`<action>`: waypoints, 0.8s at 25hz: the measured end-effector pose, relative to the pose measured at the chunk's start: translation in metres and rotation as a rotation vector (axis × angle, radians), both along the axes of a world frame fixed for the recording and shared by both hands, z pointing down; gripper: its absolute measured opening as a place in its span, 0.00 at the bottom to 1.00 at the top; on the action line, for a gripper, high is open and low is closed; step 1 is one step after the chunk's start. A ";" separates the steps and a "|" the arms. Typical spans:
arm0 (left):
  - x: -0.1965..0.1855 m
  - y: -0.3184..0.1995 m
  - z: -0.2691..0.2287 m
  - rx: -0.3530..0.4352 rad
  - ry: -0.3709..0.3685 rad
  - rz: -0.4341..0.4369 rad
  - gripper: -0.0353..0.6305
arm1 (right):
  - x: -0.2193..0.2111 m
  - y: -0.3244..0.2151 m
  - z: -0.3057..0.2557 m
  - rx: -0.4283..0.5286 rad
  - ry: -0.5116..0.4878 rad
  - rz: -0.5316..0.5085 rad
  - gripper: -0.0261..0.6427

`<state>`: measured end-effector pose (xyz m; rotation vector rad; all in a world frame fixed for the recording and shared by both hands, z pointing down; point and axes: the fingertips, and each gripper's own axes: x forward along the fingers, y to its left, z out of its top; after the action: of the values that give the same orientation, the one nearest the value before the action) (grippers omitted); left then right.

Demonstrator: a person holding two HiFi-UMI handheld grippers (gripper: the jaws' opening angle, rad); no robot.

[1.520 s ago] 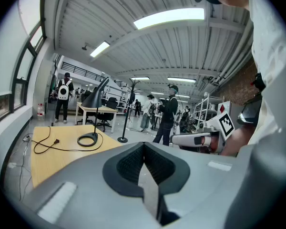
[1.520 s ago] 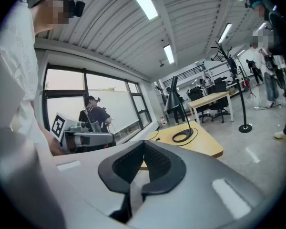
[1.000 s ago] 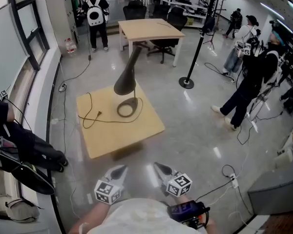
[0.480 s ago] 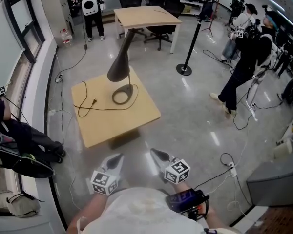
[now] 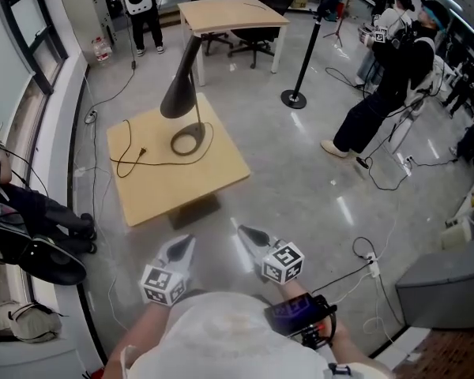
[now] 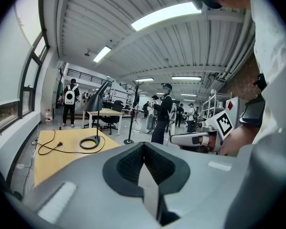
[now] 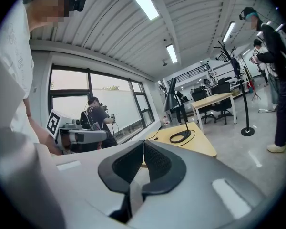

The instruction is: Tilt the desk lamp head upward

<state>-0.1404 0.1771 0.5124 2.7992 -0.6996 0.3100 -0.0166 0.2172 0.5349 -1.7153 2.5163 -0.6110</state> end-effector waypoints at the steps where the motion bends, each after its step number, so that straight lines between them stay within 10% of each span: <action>1: 0.002 0.001 0.000 0.002 -0.001 -0.002 0.06 | 0.002 0.001 0.001 -0.001 0.001 -0.003 0.06; 20: 0.018 0.006 -0.018 0.042 -0.014 -0.039 0.06 | 0.021 -0.004 -0.003 0.023 -0.002 -0.046 0.06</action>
<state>-0.1220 0.1833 0.4942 2.8218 -0.7724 0.3114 0.0043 0.2137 0.5321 -1.6532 2.5571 -0.5835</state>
